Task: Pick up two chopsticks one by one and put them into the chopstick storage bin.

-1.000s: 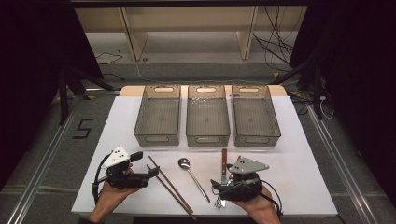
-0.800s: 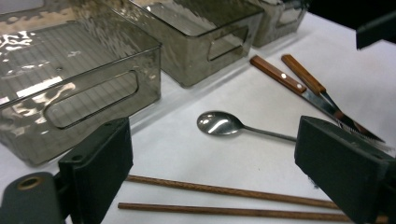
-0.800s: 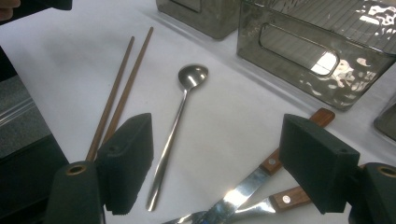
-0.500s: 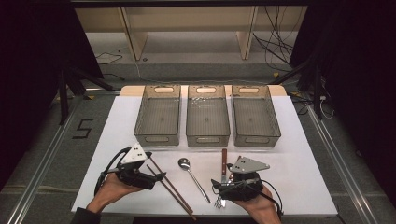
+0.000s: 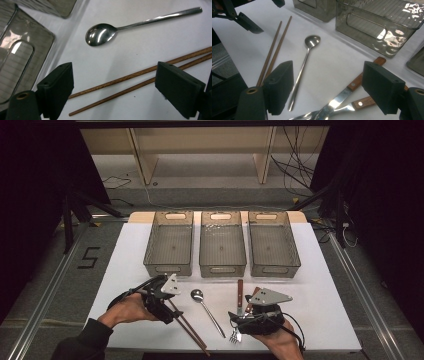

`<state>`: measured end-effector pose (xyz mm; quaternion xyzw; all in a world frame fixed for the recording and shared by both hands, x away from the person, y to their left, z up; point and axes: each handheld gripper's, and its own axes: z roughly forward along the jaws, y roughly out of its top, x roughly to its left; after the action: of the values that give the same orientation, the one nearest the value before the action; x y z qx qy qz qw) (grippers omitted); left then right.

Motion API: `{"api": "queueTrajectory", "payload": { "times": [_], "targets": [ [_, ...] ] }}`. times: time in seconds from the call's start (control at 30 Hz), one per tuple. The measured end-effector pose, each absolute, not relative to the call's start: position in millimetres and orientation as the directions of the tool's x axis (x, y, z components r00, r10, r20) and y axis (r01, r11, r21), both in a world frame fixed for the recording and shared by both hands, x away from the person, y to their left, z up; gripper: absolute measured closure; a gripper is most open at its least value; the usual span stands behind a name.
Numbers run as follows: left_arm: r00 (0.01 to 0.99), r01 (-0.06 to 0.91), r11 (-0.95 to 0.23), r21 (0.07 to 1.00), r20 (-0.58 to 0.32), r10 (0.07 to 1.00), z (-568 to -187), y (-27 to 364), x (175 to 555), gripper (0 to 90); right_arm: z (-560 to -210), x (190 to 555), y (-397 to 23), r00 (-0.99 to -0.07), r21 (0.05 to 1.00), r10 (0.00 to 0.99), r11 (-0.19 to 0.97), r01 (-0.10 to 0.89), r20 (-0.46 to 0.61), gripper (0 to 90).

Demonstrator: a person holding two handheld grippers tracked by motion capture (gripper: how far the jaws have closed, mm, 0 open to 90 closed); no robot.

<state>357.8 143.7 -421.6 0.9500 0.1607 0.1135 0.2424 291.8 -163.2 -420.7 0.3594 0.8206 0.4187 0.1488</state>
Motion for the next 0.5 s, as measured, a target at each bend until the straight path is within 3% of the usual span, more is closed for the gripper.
{"api": "queueTrajectory", "payload": {
  "times": [0.5],
  "targets": [
    [0.976, 0.041, -0.964, 0.263, 0.194, 0.094, -430, 118, 374, 26.0, -423, 292, -169, -0.700, 0.798, 0.711, 0.384, 0.465, 0.065, 26.0]
  ]
}}
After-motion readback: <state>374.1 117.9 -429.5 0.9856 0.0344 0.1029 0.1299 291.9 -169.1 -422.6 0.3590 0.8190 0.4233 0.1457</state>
